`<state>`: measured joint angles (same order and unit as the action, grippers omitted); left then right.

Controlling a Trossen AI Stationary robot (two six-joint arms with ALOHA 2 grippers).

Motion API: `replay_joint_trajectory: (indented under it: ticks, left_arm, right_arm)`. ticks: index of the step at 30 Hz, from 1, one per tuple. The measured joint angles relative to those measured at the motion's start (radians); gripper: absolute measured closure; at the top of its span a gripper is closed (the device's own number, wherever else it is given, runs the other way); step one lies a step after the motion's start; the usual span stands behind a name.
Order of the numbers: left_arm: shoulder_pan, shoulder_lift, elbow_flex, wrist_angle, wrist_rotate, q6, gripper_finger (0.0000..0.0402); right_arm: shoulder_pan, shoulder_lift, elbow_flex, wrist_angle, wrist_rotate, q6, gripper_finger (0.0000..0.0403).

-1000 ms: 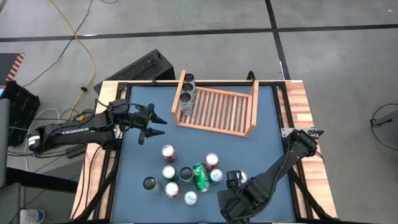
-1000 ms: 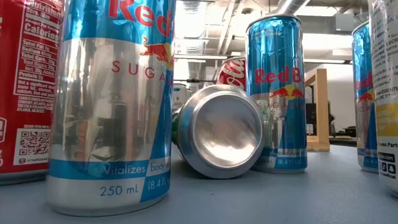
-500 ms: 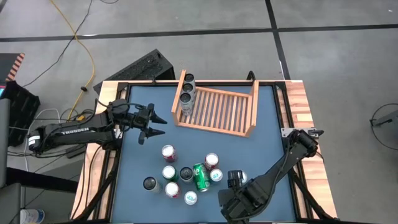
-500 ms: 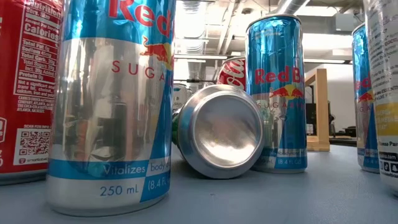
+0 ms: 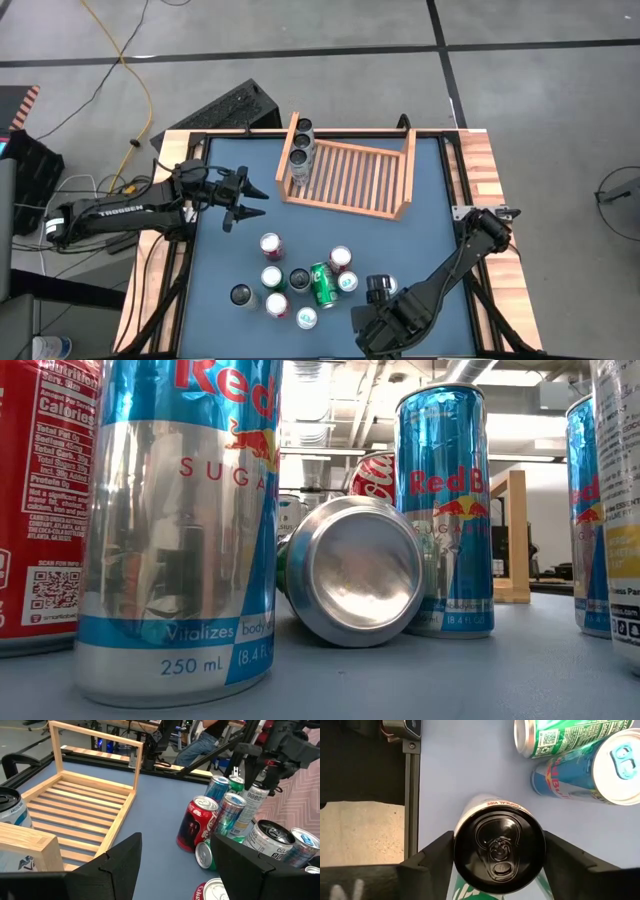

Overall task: Place canned beverage on shelf
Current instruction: Put the white yellow soda can on the shelf

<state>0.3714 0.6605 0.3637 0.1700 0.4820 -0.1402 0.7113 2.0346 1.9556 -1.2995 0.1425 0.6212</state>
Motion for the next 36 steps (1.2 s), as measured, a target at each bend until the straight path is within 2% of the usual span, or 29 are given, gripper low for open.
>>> replay_joint_trajectory:
  ticks: [3, 13, 23, 30, 36]
  left_arm:
    - [0.000, 0.000, 0.000, 0.000, 0.000, 0.000, 0.0177]
    - [0.000, 0.000, 0.000, 0.000, 0.000, -0.005, 0.0177]
    - [0.000, 0.000, 0.000, -0.009, 0.000, -0.007, 0.0177]
    - [0.000, 0.000, 0.000, -0.042, 0.000, -0.001, 0.0177]
    - [0.000, 0.000, 0.000, -0.045, 0.000, -0.001, 0.0177]
  right_arm:
    - [0.000, -0.001, 0.000, 0.000, -0.002, 0.006, 0.0177]
    - [-0.015, -0.019, -0.001, -0.022, 0.036, 0.003, 0.0179]
    - [-0.079, -0.107, 0.050, -0.202, 0.068, -0.007, 0.0178]
    - [-0.186, -0.205, 0.053, -0.230, 0.092, -0.110, 0.0177]
    - [-0.356, -0.238, 0.053, -0.274, 0.092, -0.265, 0.0177]
